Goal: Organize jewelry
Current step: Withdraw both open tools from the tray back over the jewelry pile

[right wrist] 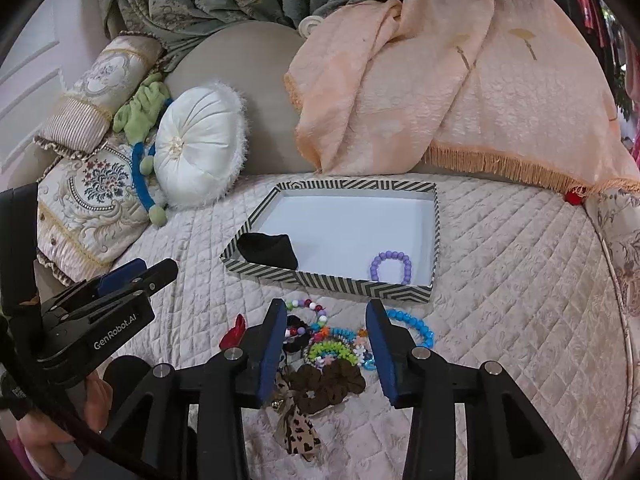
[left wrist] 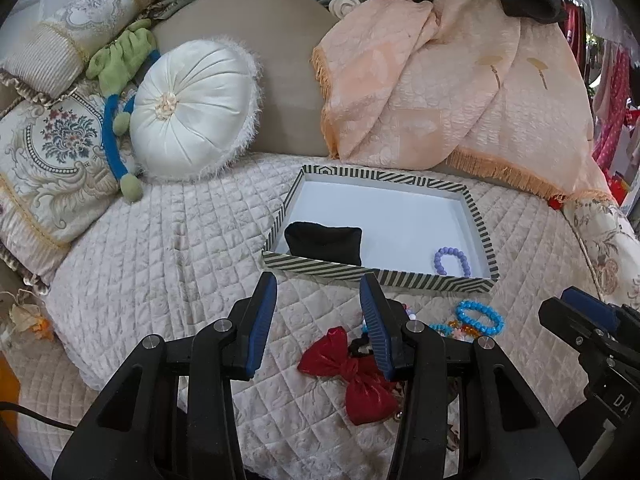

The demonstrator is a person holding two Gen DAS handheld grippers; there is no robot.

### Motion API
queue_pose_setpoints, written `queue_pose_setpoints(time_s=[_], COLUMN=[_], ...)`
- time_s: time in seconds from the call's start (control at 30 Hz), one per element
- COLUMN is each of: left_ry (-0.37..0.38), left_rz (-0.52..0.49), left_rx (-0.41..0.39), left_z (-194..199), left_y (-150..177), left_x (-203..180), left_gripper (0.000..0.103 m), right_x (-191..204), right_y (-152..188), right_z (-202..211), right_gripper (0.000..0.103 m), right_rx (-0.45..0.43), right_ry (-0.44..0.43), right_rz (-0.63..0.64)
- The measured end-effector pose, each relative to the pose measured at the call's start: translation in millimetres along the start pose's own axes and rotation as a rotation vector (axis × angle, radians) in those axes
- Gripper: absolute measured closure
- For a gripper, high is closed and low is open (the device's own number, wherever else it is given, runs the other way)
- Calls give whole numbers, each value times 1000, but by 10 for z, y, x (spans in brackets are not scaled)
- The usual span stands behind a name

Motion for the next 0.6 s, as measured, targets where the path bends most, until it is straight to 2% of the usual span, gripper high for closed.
queue_pose_setpoints(time_s=[0.33, 0.6], left_ry=[-1, 6], left_rz=[-2, 1], left_rx=[3, 21], left_z=[48, 11], left_y=[46, 69], left_x=[-2, -7], left_gripper=[60, 60], right_x=[34, 2], right_y=[14, 25], right_z=[22, -26], right_gripper=[54, 52], right_rx=[1, 19], right_ry=[9, 11], right_rz=[11, 13])
Point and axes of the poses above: each gripper's, at about its wrist camera, not at the fingertips, and z roughly against the way its jaws point, x to its left, y to its underside, the point moved 2 cm from there along -z, roughly the way its jaws point, and after that the axes turned 4 degrees about -z, right-handed, at the moved point
